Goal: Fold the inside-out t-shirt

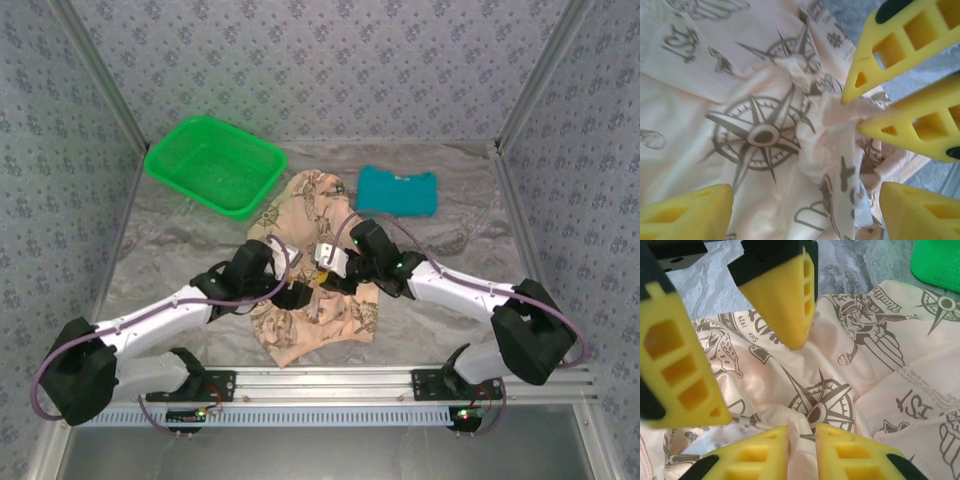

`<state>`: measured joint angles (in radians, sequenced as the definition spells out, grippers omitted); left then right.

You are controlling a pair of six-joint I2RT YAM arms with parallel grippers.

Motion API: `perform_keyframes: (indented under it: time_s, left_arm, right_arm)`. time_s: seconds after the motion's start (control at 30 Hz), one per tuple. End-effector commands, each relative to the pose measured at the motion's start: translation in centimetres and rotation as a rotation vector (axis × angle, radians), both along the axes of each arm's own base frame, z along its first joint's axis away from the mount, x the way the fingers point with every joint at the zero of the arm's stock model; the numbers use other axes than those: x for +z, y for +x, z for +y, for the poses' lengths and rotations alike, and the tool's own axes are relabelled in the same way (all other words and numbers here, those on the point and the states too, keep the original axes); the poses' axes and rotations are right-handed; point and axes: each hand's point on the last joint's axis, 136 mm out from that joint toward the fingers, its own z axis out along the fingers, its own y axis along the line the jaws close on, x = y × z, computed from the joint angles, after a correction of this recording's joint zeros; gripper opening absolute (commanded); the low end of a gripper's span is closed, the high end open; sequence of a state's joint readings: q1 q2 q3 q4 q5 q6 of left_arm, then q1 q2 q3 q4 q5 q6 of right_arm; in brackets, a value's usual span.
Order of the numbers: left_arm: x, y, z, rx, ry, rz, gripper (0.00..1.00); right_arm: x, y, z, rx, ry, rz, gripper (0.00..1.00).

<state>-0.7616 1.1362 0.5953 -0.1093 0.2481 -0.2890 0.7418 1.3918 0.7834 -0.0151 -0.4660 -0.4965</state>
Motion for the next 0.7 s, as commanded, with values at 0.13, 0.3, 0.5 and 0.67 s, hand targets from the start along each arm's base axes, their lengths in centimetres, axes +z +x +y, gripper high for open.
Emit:
perform_keyframes:
  time_s: [0.13,0.3,0.5,0.67]
  left_arm:
    - [0.4,-0.6,-0.6,-0.093,0.002,-0.004,0.75]
    - [-0.8,-1.0,-1.1,-0.166,0.083,0.062,0.7]
    - [-2.1,-0.4,-1.3,-0.149,0.145,0.064,0.69]
    - [-1.6,0.0,-2.8,-0.182,0.142,0.042,0.35]
  right_arm:
    - [2.8,-0.3,-3.1,-0.099,0.111,0.099,0.41]
    - [3.9,-0.1,-5.7,-0.2,0.2,0.117,0.44]
    - [4.3,-0.5,-6.3,-0.207,0.225,0.101,0.44]
    - [4.8,-1.0,-5.7,-0.168,0.246,0.103,0.44]
